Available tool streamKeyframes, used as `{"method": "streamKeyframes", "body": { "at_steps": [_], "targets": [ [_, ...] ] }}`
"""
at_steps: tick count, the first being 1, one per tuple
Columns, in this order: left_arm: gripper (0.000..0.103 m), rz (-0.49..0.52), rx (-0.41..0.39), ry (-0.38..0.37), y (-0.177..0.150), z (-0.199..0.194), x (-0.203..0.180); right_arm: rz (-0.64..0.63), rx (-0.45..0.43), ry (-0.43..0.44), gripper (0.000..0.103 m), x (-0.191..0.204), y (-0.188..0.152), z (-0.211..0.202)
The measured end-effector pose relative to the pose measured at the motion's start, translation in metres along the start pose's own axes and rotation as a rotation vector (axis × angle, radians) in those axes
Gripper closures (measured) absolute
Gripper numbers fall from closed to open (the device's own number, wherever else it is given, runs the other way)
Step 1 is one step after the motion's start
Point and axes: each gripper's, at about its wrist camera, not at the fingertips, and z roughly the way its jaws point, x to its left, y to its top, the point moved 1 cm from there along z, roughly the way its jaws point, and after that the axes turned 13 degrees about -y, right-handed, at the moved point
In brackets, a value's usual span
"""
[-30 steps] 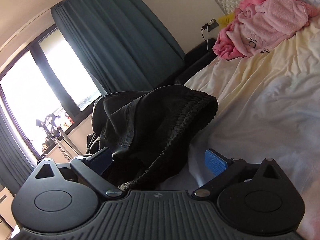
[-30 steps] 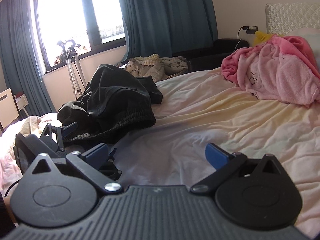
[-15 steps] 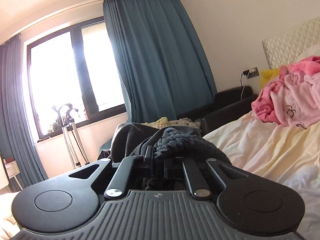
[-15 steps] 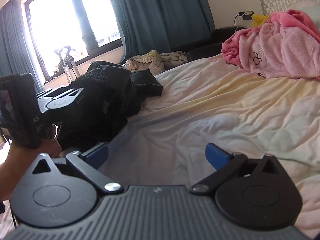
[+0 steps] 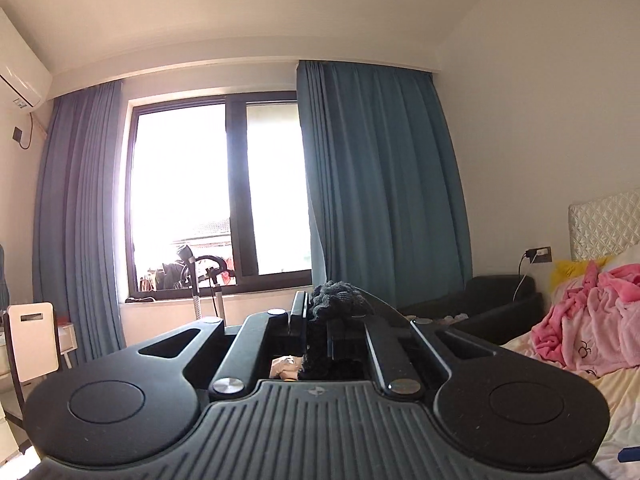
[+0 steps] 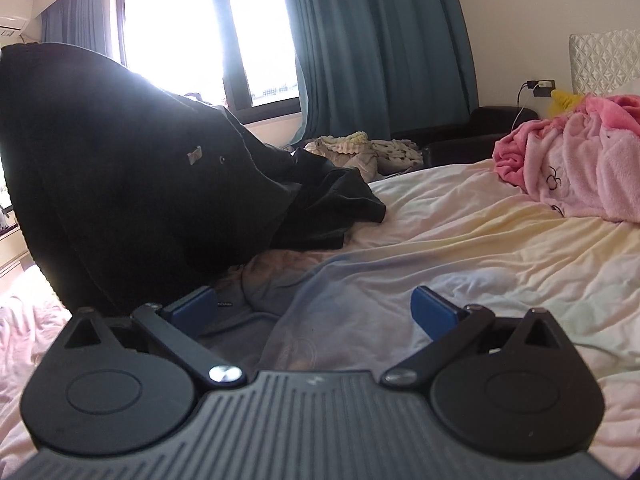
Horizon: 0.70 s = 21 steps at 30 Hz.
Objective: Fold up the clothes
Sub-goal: 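Lift the waistband with the left gripper and pull the trousers out flat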
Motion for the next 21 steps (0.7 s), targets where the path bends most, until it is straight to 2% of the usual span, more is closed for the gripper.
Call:
{"method": "streamKeyframes", "body": {
  "at_steps": [2, 5, 10, 13, 16, 18, 21],
  "targets": [
    [0.094, -0.02, -0.01, 0.043, 0.015, -0.017, 0.024, -0.014, 0.009, 0.017, 0.0, 0.007, -0.002, -0.001],
    [0.094, -0.104, -0.016, 0.135, 0.032, -0.036, 0.068, -0.064, 0.008, 0.031, 0.0, 0.02, -0.006, -0.006],
    [0.094, -0.292, -0.003, 0.337, 0.031, -0.061, 0.151, -0.115, 0.018, 0.046, 0.0, 0.033, -0.013, -0.007],
    [0.094, -0.461, 0.062, 0.466, 0.005, -0.071, 0.209, -0.132, 0.033, 0.051, 0.0, 0.041, -0.019, -0.003],
    [0.094, -0.549, 0.146, 0.53, -0.038, -0.082, 0.252, -0.148, 0.053, 0.056, 0.0, 0.049, -0.024, 0.006],
    [0.093, -0.568, 0.18, 0.556, -0.068, -0.09, 0.267, -0.161, 0.061, 0.059, 0.0, 0.055, -0.028, 0.012],
    [0.093, -0.564, 0.209, 0.598, -0.096, -0.095, 0.278, -0.18, 0.071, 0.062, 0.0, 0.063, -0.032, 0.019]
  ]
}}
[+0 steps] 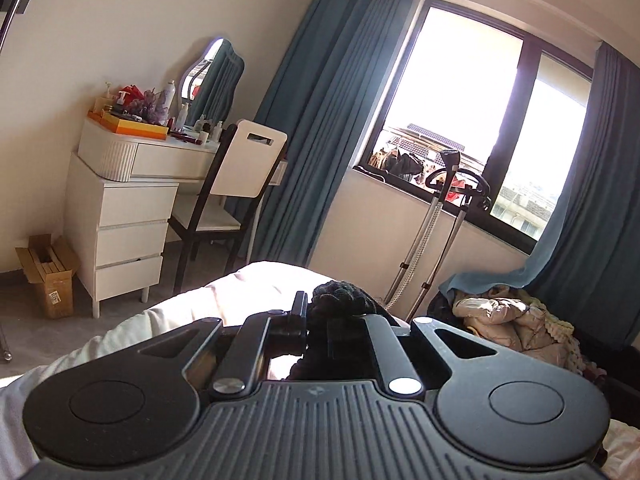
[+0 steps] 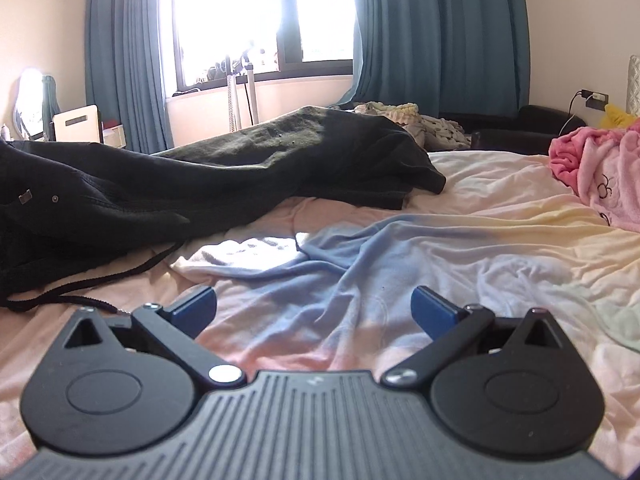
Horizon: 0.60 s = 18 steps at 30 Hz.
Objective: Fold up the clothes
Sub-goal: 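Lift the waistband with the left gripper and pull the trousers out flat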
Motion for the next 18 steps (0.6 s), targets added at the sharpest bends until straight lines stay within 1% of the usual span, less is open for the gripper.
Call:
{"method": "streamKeyframes", "body": {
  "at_steps": [3, 4, 6, 7, 8, 10, 11, 12, 14, 16, 18],
  "targets": [
    [0.091, -0.043, 0.033, 0.019, -0.01, 0.007, 0.015, -0.002, 0.019, 0.006, 0.0, 0.006, -0.001, 0.009],
    [0.087, -0.072, 0.048, 0.012, -0.014, 0.01, 0.02, 0.001, 0.026, 0.009, 0.0, 0.008, -0.002, 0.012],
    [0.072, -0.175, 0.079, -0.021, -0.02, 0.01, 0.035, 0.003, 0.039, 0.009, 0.0, 0.01, -0.002, 0.016],
    [0.052, -0.238, 0.098, -0.034, -0.022, 0.007, 0.045, 0.002, 0.046, 0.007, 0.0, 0.011, -0.003, 0.018],
    [0.041, -0.288, 0.101, -0.053, -0.024, 0.002, 0.054, -0.005, 0.059, -0.003, 0.0, 0.013, -0.003, 0.019],
    [0.041, -0.382, 0.1, -0.091, -0.029, -0.009, 0.074, -0.015, 0.078, -0.017, 0.0, 0.016, -0.005, 0.022],
    [0.041, -0.405, 0.103, -0.104, -0.032, -0.016, 0.083, -0.009, 0.084, -0.015, 0.0, 0.016, -0.007, 0.023],
    [0.041, -0.415, 0.111, -0.127, -0.033, -0.023, 0.089, 0.002, 0.09, -0.008, 0.0, 0.016, -0.008, 0.023],
    [0.04, -0.417, 0.127, -0.202, -0.035, -0.034, 0.095, 0.022, 0.105, 0.006, 0.0, 0.016, -0.011, 0.022],
    [0.04, -0.396, 0.134, -0.253, -0.035, -0.042, 0.095, 0.029, 0.119, 0.021, 0.0, 0.018, -0.015, 0.022],
    [0.04, -0.394, 0.155, -0.305, -0.036, -0.04, 0.093, 0.024, 0.131, 0.032, 0.0, 0.021, -0.018, 0.021]
  ]
}}
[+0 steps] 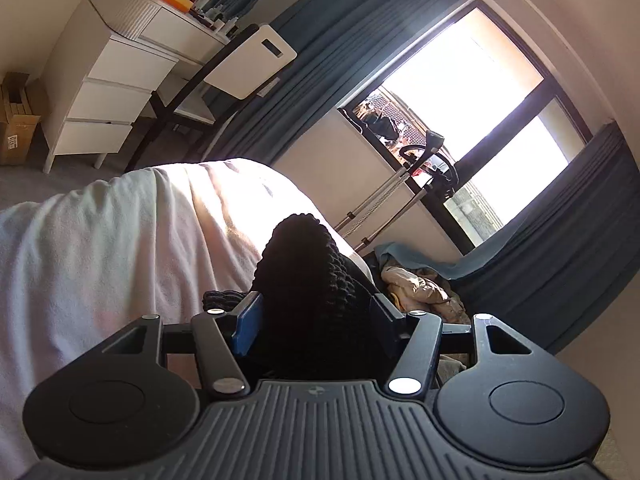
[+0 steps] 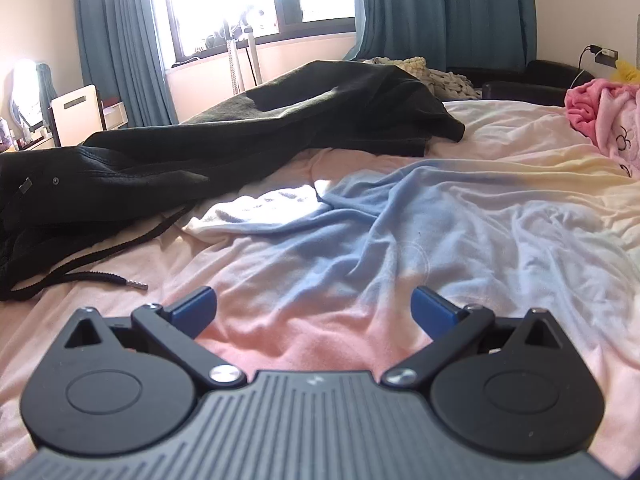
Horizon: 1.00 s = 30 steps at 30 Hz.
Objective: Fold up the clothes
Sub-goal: 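Lift the waistband with the left gripper and pull the trousers out flat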
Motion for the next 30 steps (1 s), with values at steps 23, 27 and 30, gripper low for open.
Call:
{"method": "streamKeyframes", "body": {
  "at_steps": [23, 27, 30],
  "targets": [
    [0.093, 0.227, -0.085, 0.049, 0.08, 0.213, -0.04, -0.206, -0.018, -0.034, 0.0, 0.044, 0.009, 0.022],
    [0.093, 0.299, -0.014, 0.233, 0.064, 0.282, -0.009, -0.198, 0.005, -0.037, 0.0, 0.048, 0.009, 0.046],
    [0.093, 0.266, 0.053, 0.284, 0.048, 0.304, 0.019, -0.189, 0.04, -0.036, 0.0, 0.05, 0.004, 0.065]
  ]
}}
